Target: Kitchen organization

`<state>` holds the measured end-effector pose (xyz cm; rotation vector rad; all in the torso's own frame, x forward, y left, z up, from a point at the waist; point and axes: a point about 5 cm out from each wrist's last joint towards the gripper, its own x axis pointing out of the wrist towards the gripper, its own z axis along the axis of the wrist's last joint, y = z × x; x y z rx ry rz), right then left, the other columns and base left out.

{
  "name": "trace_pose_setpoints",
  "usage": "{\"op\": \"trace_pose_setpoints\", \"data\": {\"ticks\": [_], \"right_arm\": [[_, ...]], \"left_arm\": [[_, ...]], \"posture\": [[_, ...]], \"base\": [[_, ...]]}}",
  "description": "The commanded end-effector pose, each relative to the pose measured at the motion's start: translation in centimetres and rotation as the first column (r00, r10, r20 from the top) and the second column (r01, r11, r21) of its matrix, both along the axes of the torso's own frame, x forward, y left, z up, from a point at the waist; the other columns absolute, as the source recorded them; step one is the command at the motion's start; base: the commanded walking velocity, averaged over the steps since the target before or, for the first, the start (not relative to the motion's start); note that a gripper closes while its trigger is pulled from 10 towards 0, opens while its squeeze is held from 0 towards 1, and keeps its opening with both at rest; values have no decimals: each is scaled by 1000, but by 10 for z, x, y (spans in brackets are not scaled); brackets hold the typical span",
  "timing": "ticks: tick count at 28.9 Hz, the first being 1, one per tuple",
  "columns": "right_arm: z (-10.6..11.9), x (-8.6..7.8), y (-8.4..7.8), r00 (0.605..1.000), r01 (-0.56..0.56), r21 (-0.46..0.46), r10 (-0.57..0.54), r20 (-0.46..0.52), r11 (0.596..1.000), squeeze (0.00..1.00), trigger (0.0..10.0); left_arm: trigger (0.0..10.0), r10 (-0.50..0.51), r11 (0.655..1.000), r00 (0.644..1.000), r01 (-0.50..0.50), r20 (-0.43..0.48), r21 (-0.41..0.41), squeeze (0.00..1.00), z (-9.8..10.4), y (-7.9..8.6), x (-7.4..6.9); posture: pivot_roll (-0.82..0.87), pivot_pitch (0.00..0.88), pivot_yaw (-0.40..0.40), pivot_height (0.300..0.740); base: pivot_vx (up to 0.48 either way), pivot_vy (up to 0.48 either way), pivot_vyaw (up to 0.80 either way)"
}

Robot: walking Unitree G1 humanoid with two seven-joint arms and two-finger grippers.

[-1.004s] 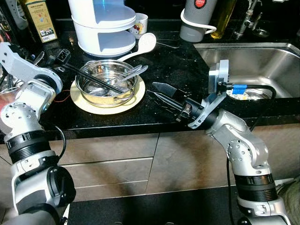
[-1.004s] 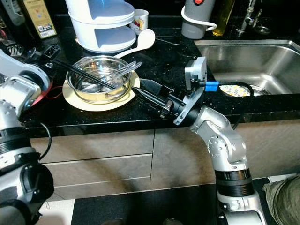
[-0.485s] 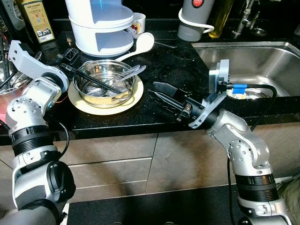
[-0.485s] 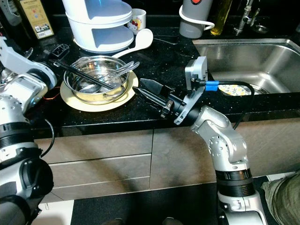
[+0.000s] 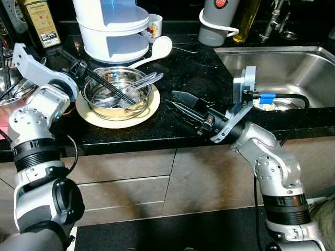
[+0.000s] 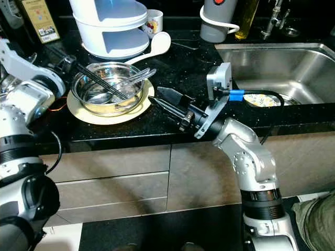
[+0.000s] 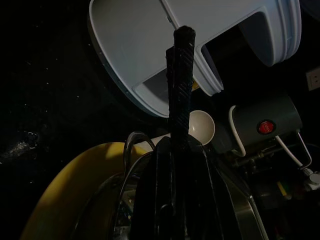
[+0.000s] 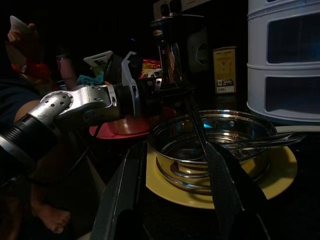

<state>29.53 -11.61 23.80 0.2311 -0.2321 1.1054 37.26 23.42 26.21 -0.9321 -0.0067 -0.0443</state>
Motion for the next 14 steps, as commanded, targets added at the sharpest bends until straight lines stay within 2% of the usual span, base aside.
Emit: {"op": "trace_pose_setpoints", "data": {"ticks": [1, 6, 10, 11, 12, 14], "right_arm": [[4, 0, -1, 1000, 6, 5, -6, 18, 1000, 0, 10000], [5, 1, -1, 1000, 10, 11, -10, 20, 1000, 0, 10000], [7, 3, -2, 999, 27, 28, -27, 22, 999, 0, 10000], [9, 4, -3, 999, 42, 43, -43, 22, 998, 0, 10000], [9, 4, -3, 999, 42, 43, -43, 22, 998, 0, 10000], [12, 7, -5, 997, 69, 73, -71, 18, 995, 0, 10000]], "left_arm": [[0, 26, 999, 999, -25, -36, 26, 0, -6, 6, -2], [0, 38, 999, 999, -37, -19, 35, 0, -3, 6, -4], [0, 50, 998, 998, -52, 39, 38, 0, 9, 6, -7], [0, 60, 997, 993, -64, 102, 41, 0, 24, 6, -11], [0, 60, 997, 993, -64, 102, 41, 0, 24, 6, -11], [0, 64, 996, 972, -75, 225, 42, 0, 54, 5, -20]], "posture": [[16, 59, -35, 732], [17, 53, -35, 732], [17, 51, -34, 732], [16, 48, -33, 732], [16, 48, -33, 732], [19, 46, -32, 732]], "base": [[0, 0, 0], [0, 0, 0], [0, 0, 0], [0, 0, 0], [0, 0, 0], [0, 0, 0]]}}
